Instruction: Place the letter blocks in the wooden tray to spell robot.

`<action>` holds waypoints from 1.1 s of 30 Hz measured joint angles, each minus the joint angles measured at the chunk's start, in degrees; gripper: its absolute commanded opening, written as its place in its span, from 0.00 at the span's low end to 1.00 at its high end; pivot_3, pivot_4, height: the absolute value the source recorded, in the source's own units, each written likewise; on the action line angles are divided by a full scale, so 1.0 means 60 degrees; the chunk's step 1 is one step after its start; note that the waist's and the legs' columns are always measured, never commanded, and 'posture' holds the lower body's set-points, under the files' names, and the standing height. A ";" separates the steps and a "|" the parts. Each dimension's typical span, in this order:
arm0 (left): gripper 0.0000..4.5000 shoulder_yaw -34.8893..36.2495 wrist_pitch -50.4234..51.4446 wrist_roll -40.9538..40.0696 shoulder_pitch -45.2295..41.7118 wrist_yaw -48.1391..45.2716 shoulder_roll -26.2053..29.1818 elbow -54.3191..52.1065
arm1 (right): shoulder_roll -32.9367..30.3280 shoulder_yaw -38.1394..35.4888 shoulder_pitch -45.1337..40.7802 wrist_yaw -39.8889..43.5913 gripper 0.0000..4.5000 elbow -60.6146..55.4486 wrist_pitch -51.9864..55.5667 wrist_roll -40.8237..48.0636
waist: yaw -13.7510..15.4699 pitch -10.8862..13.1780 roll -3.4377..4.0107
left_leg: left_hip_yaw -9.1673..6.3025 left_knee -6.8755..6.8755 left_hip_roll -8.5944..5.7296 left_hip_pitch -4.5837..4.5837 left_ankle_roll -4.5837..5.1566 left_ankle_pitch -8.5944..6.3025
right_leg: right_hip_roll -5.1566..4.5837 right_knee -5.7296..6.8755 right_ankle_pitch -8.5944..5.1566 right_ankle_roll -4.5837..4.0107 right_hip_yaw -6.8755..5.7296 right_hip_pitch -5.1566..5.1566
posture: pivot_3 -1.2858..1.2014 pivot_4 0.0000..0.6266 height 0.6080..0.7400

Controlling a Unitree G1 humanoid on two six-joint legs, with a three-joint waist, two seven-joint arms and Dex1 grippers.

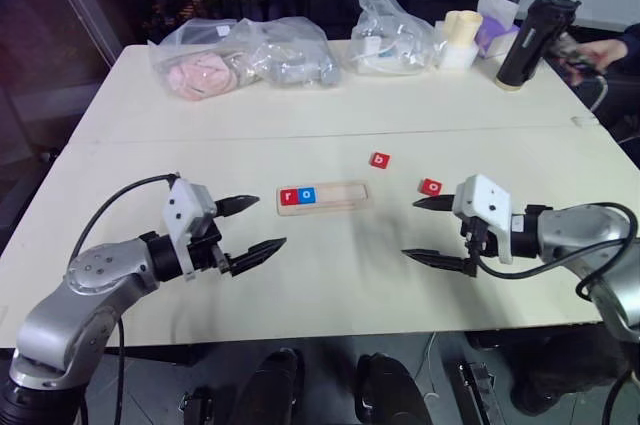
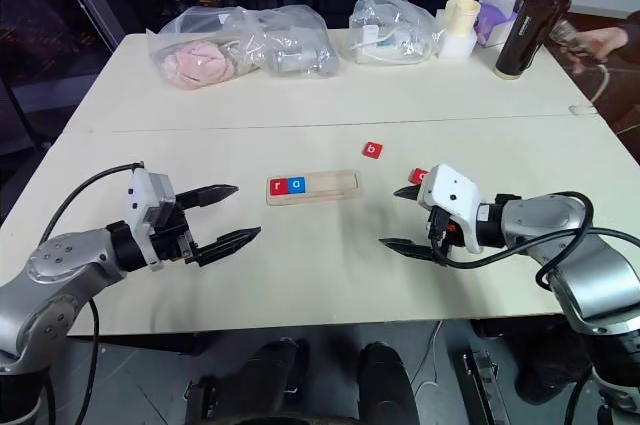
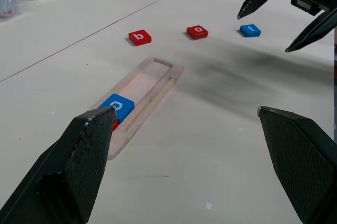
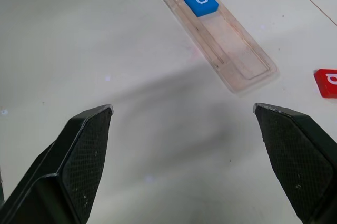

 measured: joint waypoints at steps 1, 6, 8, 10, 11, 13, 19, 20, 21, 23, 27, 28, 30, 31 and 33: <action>1.00 0.0000 0.0003 -0.0011 -0.0002 -0.0020 0.0001 0.0003 | -0.0054 -0.0015 0.0000 0.0013 0.98 0.0000 0.0025 0.0028 | 0.0000 0.0000 0.0000 | 0.0000 0.0000 0.0000 0.0000 0.0000 0.0000 | 0.0000 0.0000 0.0000 0.0000 0.0000 0.0000 | 0.52 0.24 1.00; 1.00 -0.0025 0.0021 0.0002 -0.0113 -0.0186 0.0044 0.0107 | -0.0107 -0.0067 0.0021 0.0058 0.98 -0.0002 0.0024 0.0049 | -0.0002 0.0000 0.0000 | 0.0001 0.0000 0.0000 0.0000 0.0000 0.0000 | 0.0000 0.0000 0.0000 -0.0001 0.0001 0.0000 | 0.52 0.24 1.00; 1.00 -0.0026 0.0126 -0.0021 -0.0183 -0.0211 0.0045 0.0123 | -0.0109 -0.0170 0.0063 0.0058 0.98 -0.0004 0.0045 0.0088 | 0.0005 0.0000 0.0000 | 0.0002 0.0000 0.0000 0.0000 0.0000 0.0000 | 0.0000 -0.0001 0.0000 0.0000 0.0001 0.0000 | 0.52 0.24 1.00; 1.00 -0.0026 0.0186 -0.0026 -0.0308 -0.0237 0.0043 0.0157 | -0.0130 -0.0277 0.0063 0.0057 0.98 -0.0009 0.0094 0.0144 | 0.0003 0.0000 0.0000 | 0.0002 0.0001 0.0000 0.0000 0.0000 0.0000 | 0.0000 0.0000 0.0000 0.0001 0.0001 0.0000 | 0.52 0.24 1.00; 1.00 -0.0026 0.0185 -0.0020 -0.0356 -0.0246 0.0043 0.0169 | -0.0138 -0.0295 0.0069 0.0057 0.98 -0.0009 0.0102 0.0143 | 0.0002 0.0000 0.0000 | 0.0003 0.0001 0.0000 0.0000 0.0000 0.0000 | 0.0000 0.0000 0.0001 0.0001 0.0001 0.0000 | 0.52 0.24 1.00; 1.00 -0.0029 0.0163 0.0002 -0.0415 -0.0284 0.0041 0.0238 | -0.0148 -0.0301 0.0150 0.0050 0.98 -0.0010 0.0100 0.0138 | 0.0000 0.0000 0.0000 | 0.0003 0.0000 0.0000 0.0000 0.0000 0.0000 | 0.0000 0.0000 0.0001 0.0001 0.0001 0.0000 | 0.52 0.24 1.00; 1.00 -0.0167 0.0085 0.0107 -0.0488 -0.0522 0.0041 0.0584 | -0.0150 -0.0417 0.0253 -0.0046 0.98 -0.0014 0.0138 0.0150 | -0.0001 0.0000 0.0000 | 0.0005 0.0001 0.0000 0.0000 0.0000 0.0000 | 0.0000 0.0000 0.0000 0.0000 0.0003 -0.0001 | 0.52 0.24 1.00; 1.00 -0.0186 0.0060 0.0130 -0.0512 -0.0562 0.0041 0.0629 | -0.0151 -0.0445 0.0253 -0.0049 0.98 -0.0015 0.0138 0.0148 | 0.0000 0.0000 0.0000 | 0.0005 0.0001 0.0000 0.0000 0.0000 0.0000 | 0.0000 0.0000 0.0000 0.0000 0.0004 -0.0001 | 0.52 0.24 1.00; 1.00 -0.0209 0.0000 0.0188 -0.0550 -0.0634 0.0041 0.0710 | -0.0151 -0.0477 0.0261 -0.0051 0.98 -0.0016 0.0138 0.0148 | 0.0000 0.0000 0.0000 | 0.0005 0.0000 0.0000 0.0000 0.0000 0.0000 | 0.0000 0.0000 0.0000 0.0000 0.0004 -0.0001 | 0.52 0.24 1.00; 1.00 -0.0217 -0.0031 0.0247 -0.0638 -0.0712 0.0041 0.0821 | -0.0151 -0.0535 0.0285 -0.0063 0.98 -0.0022 0.0139 0.0148 | 0.0000 0.0000 0.0000 | 0.0005 0.0000 0.0000 0.0000 0.0000 0.0000 | 0.0000 0.0000 0.0001 0.0000 0.0004 -0.0001 | 0.52 0.24 1.00; 1.00 -0.0313 -0.0078 0.0398 -0.0944 -0.0936 0.0047 0.1143 | -0.0148 -0.0563 0.0298 -0.0144 0.98 -0.0103 0.0192 0.0148 | 0.0019 0.0000 0.0000 | 0.0006 0.0001 0.0000 0.0000 0.0000 0.0000 | 0.0000 0.0001 0.0001 0.0001 0.0004 -0.0001 | 0.52 0.24 1.00; 1.00 -0.0428 -0.0100 0.0457 -0.1147 -0.1056 0.0080 0.1374 | -0.0146 -0.0563 0.0302 -0.0175 0.98 -0.0159 0.0225 0.0149 | 0.0040 0.0000 0.0000 | 0.0006 0.0002 0.0000 0.0000 0.0000 0.0000 | 0.0002 0.0002 0.0001 0.0001 0.0003 -0.0002 | 0.52 0.24 1.00; 1.00 -0.0687 -0.0306 0.0690 -0.1557 -0.1430 0.0200 0.1966 | -0.0141 -0.0568 0.0327 -0.0230 0.98 -0.0263 0.0245 0.0153 | 0.0045 0.0000 0.0000 | 0.0007 0.0002 0.0001 0.0001 0.0000 0.0001 | 0.0003 0.0002 0.0001 0.0000 0.0003 -0.0001 | 0.52 0.24 1.00; 1.00 -0.0839 -0.0436 0.0830 -0.1814 -0.1640 0.0251 0.2337 | -0.0134 -0.0564 0.0342 -0.0249 0.98 -0.0302 0.0255 0.0153 | 0.0047 0.0000 0.0000 | 0.0007 0.0003 0.0001 0.0001 0.0001 0.0001 | 0.0003 0.0002 0.0001 -0.0001 0.0003 -0.0001 | 0.52 0.24 1.00; 1.00 -0.1302 -0.1022 0.1296 -0.2822 -0.2327 0.0257 0.3720 | -0.0112 -0.0523 0.0332 -0.0324 0.98 -0.0351 0.0302 0.0150 | 0.0123 0.0000 0.0000 | 0.0011 0.0005 0.0001 0.0001 0.0001 0.0001 | 0.0006 0.0002 0.0002 -0.0002 0.0001 -0.0002 | 0.52 0.24 1.00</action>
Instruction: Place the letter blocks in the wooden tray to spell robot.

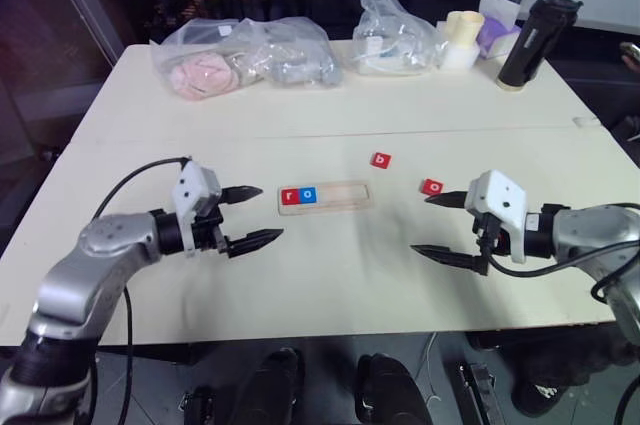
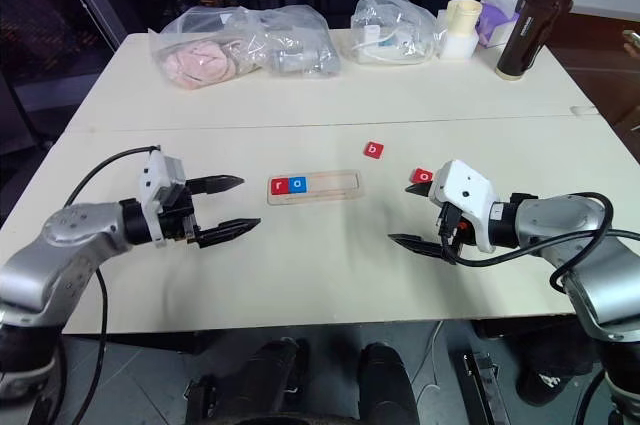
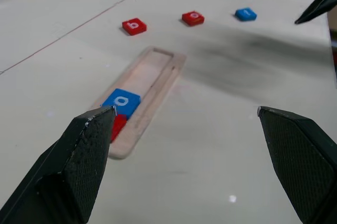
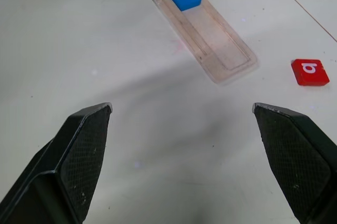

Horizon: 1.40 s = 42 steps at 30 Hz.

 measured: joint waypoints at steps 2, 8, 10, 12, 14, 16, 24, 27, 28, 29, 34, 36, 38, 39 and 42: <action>1.00 -0.0355 -0.0561 0.0441 -0.0739 -0.0615 -0.0007 0.1166 | 0.0017 0.0024 -0.0001 -0.0071 0.98 -0.0071 0.0007 -0.0001 | 0.0076 0.0000 0.0000 | 0.0012 -0.0002 0.0000 0.0000 0.0000 0.0000 | -0.0001 -0.0001 0.0001 0.0001 0.0003 -0.0003 | 0.52 0.24 1.00; 1.00 -0.1450 -0.2456 0.1726 -0.3014 -0.2560 -0.0797 0.5536 | 0.0148 0.0041 0.0178 -0.0416 0.98 -0.0487 0.0186 0.0019 | 0.0157 0.0003 -0.0014 | 0.0031 0.0007 -0.0005 -0.0019 0.0008 -0.0001 | -0.0002 -0.0003 0.0014 0.0023 0.0012 -0.0018 | 0.52 0.24 1.00; 1.00 -0.1651 -0.3073 0.2156 -0.3805 -0.3046 -0.1171 0.7042 | 0.0203 0.0008 0.0345 -0.0542 0.98 -0.0713 0.0275 0.0079 | 0.0128 0.0008 -0.0028 | 0.0042 0.0015 -0.0006 -0.0020 0.0009 -0.0001 | -0.0004 -0.0003 0.0021 0.0035 0.0014 -0.0017 | 0.52 0.24 1.00; 1.00 -0.1833 -0.3694 0.2568 -0.4523 -0.3421 -0.1456 0.8368 | 0.0204 -0.0069 0.0555 -0.0668 0.98 -0.0883 0.0385 0.0144 | 0.0108 0.0009 -0.0036 | 0.0063 0.0019 -0.0006 -0.0018 0.0017 -0.0005 | -0.0005 -0.0003 0.0028 0.0047 0.0026 -0.0020 | 0.52 0.24 1.00; 1.00 -0.1885 -0.4186 0.2902 -0.5036 -0.3659 -0.1691 0.9318 | 0.0204 -0.0120 0.0673 -0.0759 0.98 -0.0998 0.0474 0.0173 | 0.0093 0.0011 -0.0039 | 0.0086 0.0020 -0.0001 -0.0017 0.0023 -0.0008 | -0.0004 0.0000 0.0032 0.0053 0.0042 -0.0028 | 0.52 0.24 1.00; 1.00 -0.1894 -0.4616 0.3189 -0.5469 -0.3754 -0.1923 1.0183 | 0.0204 -0.0166 0.0779 -0.0847 0.98 -0.1083 0.0557 0.0184 | 0.0096 0.0012 -0.0042 | 0.0096 0.0020 0.0000 -0.0017 0.0026 -0.0009 | -0.0004 0.0002 0.0033 0.0055 0.0049 -0.0033 | 0.52 0.24 1.00; 1.00 -0.1880 -0.5763 0.4156 -0.6254 -0.3808 -0.2552 1.2287 | 0.0204 -0.0222 0.0934 -0.1075 0.98 -0.1308 0.0635 0.0361 | 0.0099 0.0014 -0.0050 | 0.0132 0.0033 0.0000 -0.0018 0.0045 -0.0019 | -0.0004 0.0002 0.0047 0.0079 0.0079 -0.0041 | 0.52 0.24 1.00; 1.00 -0.1872 -0.5933 0.4356 -0.6346 -0.3790 -0.2657 1.2578 | 0.0202 -0.0222 0.0934 -0.1096 0.98 -0.1330 0.0635 0.0369 | 0.0100 0.0014 -0.0052 | 0.0136 0.0040 0.0000 -0.0018 0.0046 -0.0020 | -0.0003 0.0002 0.0049 0.0084 0.0084 -0.0041 | 0.52 0.24 1.00; 1.00 -0.1870 -0.5978 0.4408 -0.6388 -0.3749 -0.2709 1.2655 | 0.0198 -0.0222 0.0934 -0.1096 0.98 -0.1330 0.0635 0.0370 | 0.0101 0.0014 -0.0052 | 0.0137 0.0042 0.0000 -0.0018 0.0047 -0.0020 | -0.0003 0.0002 0.0051 0.0086 0.0085 -0.0040 | 0.52 0.24 1.00; 1.00 -0.1868 -0.6059 0.4447 -0.6436 -0.3722 -0.2752 1.2750 | 0.0196 -0.0222 0.0933 -0.1096 0.98 -0.1330 0.0635 0.0370 | 0.0105 0.0014 -0.0052 | 0.0137 0.0043 0.0000 -0.0018 0.0047 -0.0020 | -0.0003 0.0003 0.0051 0.0086 0.0085 -0.0040 | 0.52 0.24 1.00; 1.00 -0.1856 -0.6363 0.4770 -0.6577 -0.3443 -0.2984 1.3051 | 0.0192 -0.0222 0.0955 -0.1099 0.98 -0.1340 0.0638 0.0377 | 0.0103 0.0013 -0.0053 | 0.0141 0.0045 0.0000 -0.0018 0.0049 -0.0021 | -0.0002 0.0003 0.0053 0.0089 0.0089 -0.0040 | 0.52 0.24 1.00; 1.00 -0.1828 -0.6411 0.4814 -0.6603 -0.3300 -0.3075 1.3185 | 0.0192 -0.0222 0.0967 -0.1107 0.98 -0.1343 0.0645 0.0378 | 0.0102 0.0013 -0.0053 | 0.0142 0.0045 0.0000 -0.0018 0.0049 -0.0021 | -0.0002 0.0004 0.0054 0.0090 0.0090 -0.0041 | 0.52 0.24 1.00; 1.00 -0.1826 -0.6489 0.4913 -0.6629 -0.3229 -0.3149 1.3233 | 0.0192 -0.0222 0.0970 -0.1116 0.98 -0.1352 0.0662 0.0378 | 0.0101 0.0013 -0.0053 | 0.0143 0.0046 0.0000 -0.0018 0.0049 -0.0021 | -0.0002 0.0005 0.0054 0.0091 0.0090 -0.0041 | 0.52 0.24 1.00; 1.00 -0.1825 -0.6501 0.4967 -0.6647 -0.3170 -0.3190 1.3259 | 0.0192 -0.0222 0.0975 -0.1122 0.98 -0.1356 0.0667 0.0378 | 0.0101 0.0013 -0.0054 | 0.0143 0.0046 0.0000 -0.0018 0.0049 -0.0021 | -0.0002 0.0005 0.0055 0.0091 0.0091 -0.0041 | 0.52 0.24 1.00; 1.00 -0.1819 -0.6536 0.5063 -0.6662 -0.2992 -0.3321 1.3330 | 0.0192 -0.0222 0.1029 -0.1153 0.98 -0.1369 0.0676 0.0378 | 0.0101 0.0012 -0.0055 | 0.0145 0.0049 0.0000 -0.0017 0.0050 -0.0021 | -0.0002 0.0009 0.0055 0.0092 0.0092 -0.0041 | 0.52 0.24 1.00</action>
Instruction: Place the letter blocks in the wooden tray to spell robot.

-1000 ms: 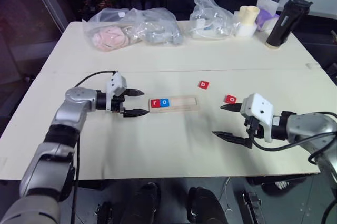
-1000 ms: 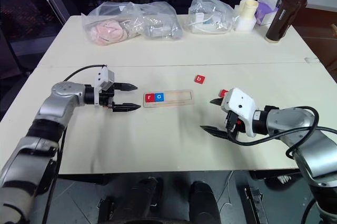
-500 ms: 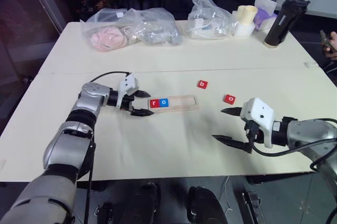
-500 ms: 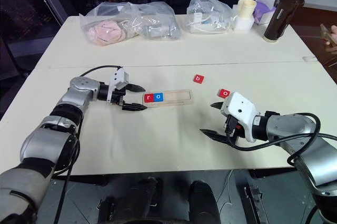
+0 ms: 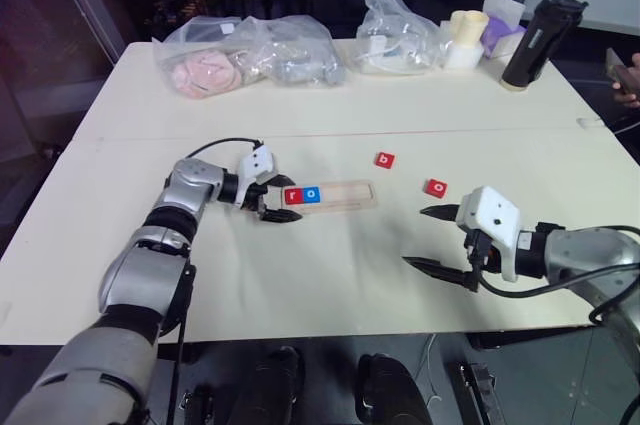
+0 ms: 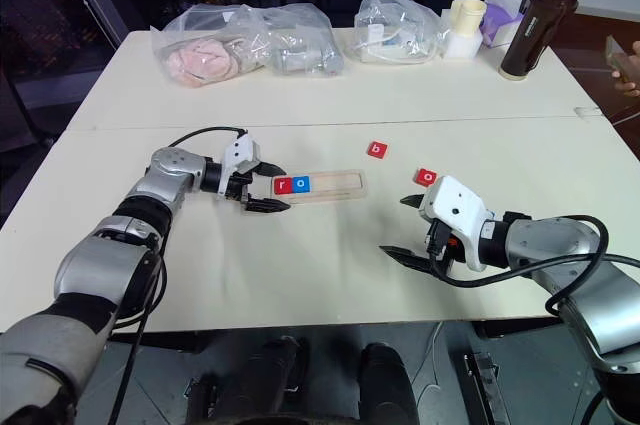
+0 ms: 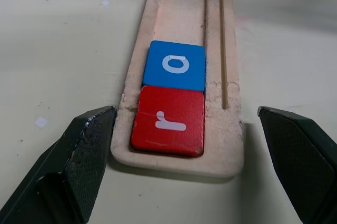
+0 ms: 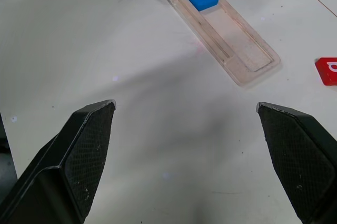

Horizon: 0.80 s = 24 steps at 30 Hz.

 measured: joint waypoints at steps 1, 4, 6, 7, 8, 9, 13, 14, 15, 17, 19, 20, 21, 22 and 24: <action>1.00 0.0000 -0.0003 0.0029 -0.0019 0.0026 -0.0008 0.0013 | 0.0000 0.0000 0.0017 -0.0020 0.98 -0.0009 0.0002 0.0000 | 0.0001 0.0000 0.0000 | 0.0000 0.0000 0.0000 0.0000 0.0000 0.0000 | 0.0000 0.0000 0.0000 0.0000 0.0001 0.0000 | 0.52 0.24 1.00; 1.00 -0.0002 -0.0034 0.0169 -0.0128 0.0196 -0.0097 0.0159 | 0.0000 0.0000 0.0066 -0.0063 0.98 -0.0098 0.0016 0.0000 | 0.0010 -0.0001 -0.0001 | 0.0001 0.0009 0.0000 0.0000 0.0000 0.0000 | 0.0000 0.0004 0.0002 0.0002 0.0001 0.0002 | 0.52 0.24 1.00; 1.00 -0.0007 -0.0078 0.0325 -0.0183 0.0330 -0.0149 0.0204 | 0.0000 0.0000 0.0073 -0.0071 0.98 -0.0159 0.0017 0.0000 | 0.0012 -0.0001 -0.0002 | 0.0001 0.0017 0.0000 0.0001 0.0001 0.0000 | 0.0001 0.0004 0.0004 0.0006 0.0001 0.0008 | 0.52 0.24 1.00; 1.00 -0.0008 -0.0113 0.0386 -0.0190 0.0391 -0.0165 0.0233 | 0.0000 0.0000 0.0074 -0.0075 0.98 -0.0160 0.0018 -0.0001 | 0.0009 -0.0002 -0.0002 | 0.0001 0.0019 0.0000 0.0004 0.0001 0.0000 | 0.0001 0.0004 0.0006 0.0007 0.0001 0.0012 | 0.52 0.24 1.00; 1.00 -0.0008 -0.0144 0.0439 -0.0205 0.0452 -0.0184 0.0265 | 0.0000 0.0000 0.0074 -0.0082 0.98 -0.0160 0.0019 -0.0002 | 0.0009 -0.0002 -0.0002 | 0.0000 0.0023 0.0000 0.0005 0.0001 0.0000 | 0.0001 0.0004 0.0008 0.0008 0.0001 0.0015 | 0.52 0.24 1.00; 1.00 -0.0008 -0.0144 0.0496 -0.0233 0.0500 -0.0206 0.0294 | 0.0000 0.0000 0.0074 -0.0088 0.98 -0.0160 0.0019 -0.0002 | 0.0013 -0.0003 -0.0003 | -0.0001 0.0027 0.0000 0.0006 0.0002 0.0001 | 0.0002 0.0004 0.0010 0.0008 0.0001 0.0019 | 0.52 0.24 1.00; 1.00 -0.0008 -0.0113 0.0685 -0.0294 0.0601 -0.0237 0.0349 | 0.0000 0.0001 0.0072 -0.0143 0.98 -0.0160 0.0019 -0.0006 | 0.0004 -0.0004 -0.0003 | -0.0002 0.0045 0.0001 0.0015 0.0006 0.0001 | 0.0003 0.0004 0.0017 0.0014 0.0001 0.0036 | 0.52 0.24 1.00; 1.00 -0.0008 -0.0079 0.0731 -0.0297 0.0607 -0.0241 0.0349 | 0.0000 0.0001 0.0069 -0.0149 0.98 -0.0160 0.0019 -0.0008 | 0.0003 -0.0004 -0.0003 | -0.0002 0.0050 0.0002 0.0017 0.0006 0.0000 | 0.0003 0.0004 0.0018 0.0015 0.0001 0.0038 | 0.52 0.24 1.00; 1.00 -0.0008 0.0003 0.0750 -0.0302 0.0589 -0.0249 0.0351 | 0.0000 0.0001 0.0065 -0.0153 0.98 -0.0160 0.0018 -0.0008 | 0.0002 -0.0005 -0.0003 | -0.0002 0.0055 0.0003 0.0018 0.0008 -0.0001 | 0.0004 0.0004 0.0019 0.0016 0.0000 0.0042 | 0.52 0.24 1.00; 1.00 -0.0008 0.0058 0.0790 -0.0324 0.0547 -0.0249 0.0352 | 0.0000 0.0001 0.0064 -0.0156 0.98 -0.0160 0.0018 -0.0008 | 0.0001 -0.0006 -0.0002 | -0.0001 0.0063 0.0003 0.0019 0.0012 -0.0004 | 0.0004 0.0004 0.0021 0.0018 0.0001 0.0045 | 0.52 0.24 1.00; 0.94 -0.0006 0.0062 0.0826 -0.0330 0.0532 -0.0249 0.0352 | 0.0000 0.0003 0.0062 -0.0160 1.00 -0.0160 0.0018 -0.0009 | 0.0001 -0.0007 -0.0002 | -0.0001 0.0070 0.0003 0.0019 0.0017 -0.0007 | 0.0004 0.0004 0.0022 0.0020 0.0001 0.0048 | 0.52 0.24 1.00; 0.89 -0.0005 0.0060 0.0832 -0.0330 0.0532 -0.0249 0.0351 | 0.0000 0.0010 0.0056 -0.0165 1.00 -0.0160 0.0018 -0.0009 | 0.0001 -0.0007 -0.0002 | -0.0001 0.0073 0.0003 0.0019 0.0019 -0.0008 | 0.0004 0.0004 0.0022 0.0021 0.0001 0.0049 | 0.52 0.24 1.00; 0.83 -0.0004 0.0064 0.0842 -0.0333 0.0558 -0.0246 0.0351 | 0.0000 0.0015 0.0042 -0.0174 1.00 -0.0161 0.0019 -0.0008 | 0.0001 -0.0008 -0.0002 | -0.0001 0.0076 0.0003 0.0019 0.0020 -0.0009 | 0.0004 0.0004 0.0023 0.0022 0.0001 0.0050 | 0.52 0.24 1.00; 0.75 0.0004 0.0069 0.0849 -0.0334 0.0566 -0.0243 0.0351 | 0.0000 0.0015 0.0038 -0.0185 1.00 -0.0161 0.0019 -0.0008 | 0.0002 -0.0008 -0.0002 | 0.0000 0.0077 0.0003 0.0019 0.0022 -0.0010 | 0.0004 0.0004 0.0023 0.0022 0.0001 0.0051 | 0.52 0.24 1.00; 0.70 0.0007 0.0063 0.0856 -0.0339 0.0549 -0.0243 0.0352 | 0.0000 0.0015 0.0032 -0.0212 1.00 -0.0161 0.0019 -0.0009 | 0.0001 -0.0008 -0.0002 | 0.0000 0.0082 0.0003 0.0019 0.0030 -0.0016 | 0.0003 0.0003 0.0023 0.0023 0.0001 0.0053 | 0.52 0.24 1.00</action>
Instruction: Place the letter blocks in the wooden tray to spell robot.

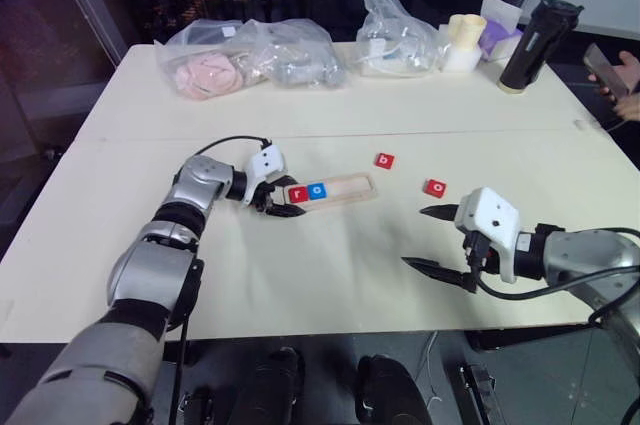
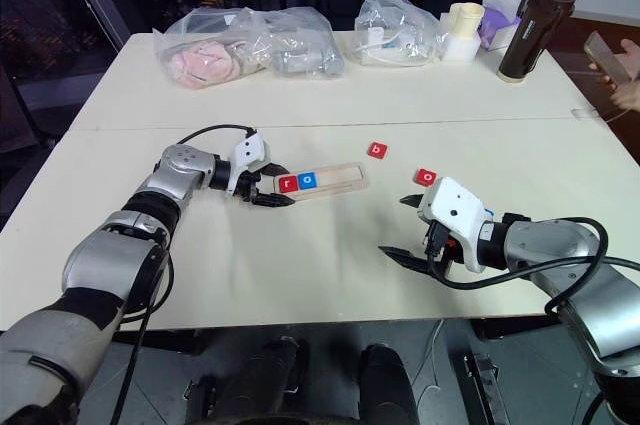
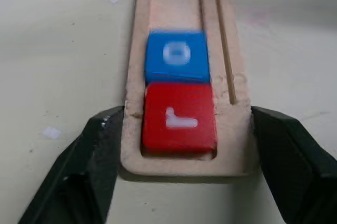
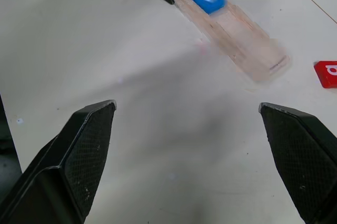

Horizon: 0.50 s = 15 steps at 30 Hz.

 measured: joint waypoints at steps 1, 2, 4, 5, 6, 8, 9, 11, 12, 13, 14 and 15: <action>0.70 0.0000 -0.0004 0.0002 0.0000 -0.0004 0.0000 -0.0002 | 0.0000 0.0000 -0.0001 -0.0007 1.00 0.0000 0.0000 -0.0001 | 0.0001 0.0000 0.0000 | 0.0000 0.0001 0.0000 0.0000 0.0002 -0.0001 | 0.0000 0.0000 0.0000 0.0000 0.0000 0.0000 | 0.52 0.24 1.00; 0.70 0.0000 -0.0006 0.0005 0.0000 -0.0006 0.0000 -0.0003 | 0.0000 0.0000 -0.0001 -0.0011 1.00 0.0000 0.0000 0.0000 | 0.0001 0.0000 0.0000 | 0.0000 0.0003 0.0000 -0.0001 0.0004 -0.0002 | 0.0000 0.0000 0.0000 0.0000 0.0000 0.0001 | 0.52 0.24 1.00; 0.70 -0.0001 -0.0014 0.0012 0.0001 -0.0008 0.0000 -0.0004 | 0.0000 0.0000 -0.0012 -0.0021 1.00 0.0000 0.0009 0.0003 | 0.0001 0.0000 0.0000 | 0.0001 0.0005 0.0000 -0.0001 0.0005 -0.0003 | 0.0000 -0.0001 0.0000 0.0000 0.0001 0.0002 | 0.52 0.24 1.00; 0.70 -0.0001 -0.0021 0.0017 0.0002 -0.0018 0.0000 -0.0005 | 0.0000 0.0000 -0.0019 -0.0023 1.00 0.0000 0.0025 0.0006 | 0.0001 0.0000 0.0000 | 0.0001 0.0006 0.0000 -0.0001 0.0005 -0.0004 | 0.0000 -0.0001 0.0000 0.0000 0.0001 0.0002 | 0.52 0.24 1.00; 0.70 -0.0002 -0.0040 0.0019 0.0005 -0.0044 0.0000 -0.0015 | 0.0000 0.0000 -0.0028 -0.0025 1.00 0.0000 0.0047 0.0006 | 0.0001 0.0000 0.0000 | 0.0001 0.0006 0.0000 -0.0001 0.0005 -0.0004 | 0.0000 -0.0001 0.0000 0.0001 0.0001 0.0003 | 0.52 0.24 1.00; 0.70 -0.0002 -0.0110 0.0020 0.0039 -0.0218 -0.0001 -0.0076 | 0.0000 0.0001 -0.0033 -0.0025 1.00 0.0000 0.0053 0.0003 | 0.0001 0.0000 0.0000 | 0.0002 0.0007 0.0000 -0.0001 0.0007 -0.0005 | -0.0001 -0.0001 0.0000 0.0001 0.0001 0.0003 | 0.52 0.24 1.00; 0.70 -0.0002 -0.0154 0.0018 0.0073 -0.0346 -0.0008 -0.0131 | 0.0000 0.0002 -0.0040 -0.0026 1.00 0.0000 0.0053 0.0001 | 0.0001 0.0000 0.0000 | 0.0003 0.0007 0.0000 -0.0001 0.0008 -0.0005 | -0.0001 -0.0002 0.0000 0.0001 0.0002 0.0003 | 0.52 0.24 1.00; 0.70 -0.0003 -0.0271 -0.0017 0.0208 -0.0718 -0.0047 -0.0333 | 0.0000 0.0005 -0.0080 -0.0025 1.00 0.0000 0.0054 0.0001 | 0.0009 -0.0001 0.0000 | 0.0004 0.0008 -0.0001 -0.0002 0.0009 -0.0006 | -0.0002 -0.0004 0.0000 0.0001 0.0003 0.0004 | 0.52 0.24 1.00; 0.70 -0.0001 -0.0294 -0.0060 0.0303 -0.0916 -0.0088 -0.0470 | 0.0000 0.0008 -0.0112 -0.0026 1.00 0.0000 0.0054 0.0000 | 0.0021 -0.0001 0.0000 | 0.0004 0.0010 -0.0002 -0.0003 0.0011 -0.0008 | -0.0002 -0.0006 0.0000 0.0000 0.0003 0.0006 | 0.52 0.24 1.00; 0.70 -0.0001 -0.0302 -0.0117 0.0429 -0.1128 -0.0117 -0.0657 | 0.0000 0.0016 -0.0135 -0.0027 1.00 0.0000 0.0054 -0.0002 | 0.0023 -0.0001 0.0001 | 0.0004 0.0011 -0.0002 -0.0003 0.0013 -0.0009 | -0.0003 -0.0009 0.0000 0.0000 0.0003 0.0008 | 0.52 0.24 1.00; 0.70 -0.0001 -0.0302 -0.0163 0.0563 -0.1332 -0.0149 -0.0875 | 0.0000 0.0033 -0.0145 -0.0032 1.00 0.0000 0.0054 -0.0007 | 0.0023 -0.0001 0.0001 | 0.0004 0.0013 -0.0003 -0.0003 0.0015 -0.0010 | -0.0004 -0.0011 0.0000 0.0001 0.0003 0.0010 | 0.52 0.24 1.00; 0.70 -0.0006 -0.0284 -0.0245 0.0772 -0.1614 -0.0180 -0.1215 | 0.0000 0.0084 -0.0172 -0.0033 1.00 0.0001 0.0054 -0.0006 | 0.0015 -0.0002 0.0002 | 0.0006 0.0014 -0.0003 -0.0004 0.0018 -0.0012 | -0.0006 -0.0014 0.0001 0.0000 0.0005 0.0011 | 0.52 0.24 1.00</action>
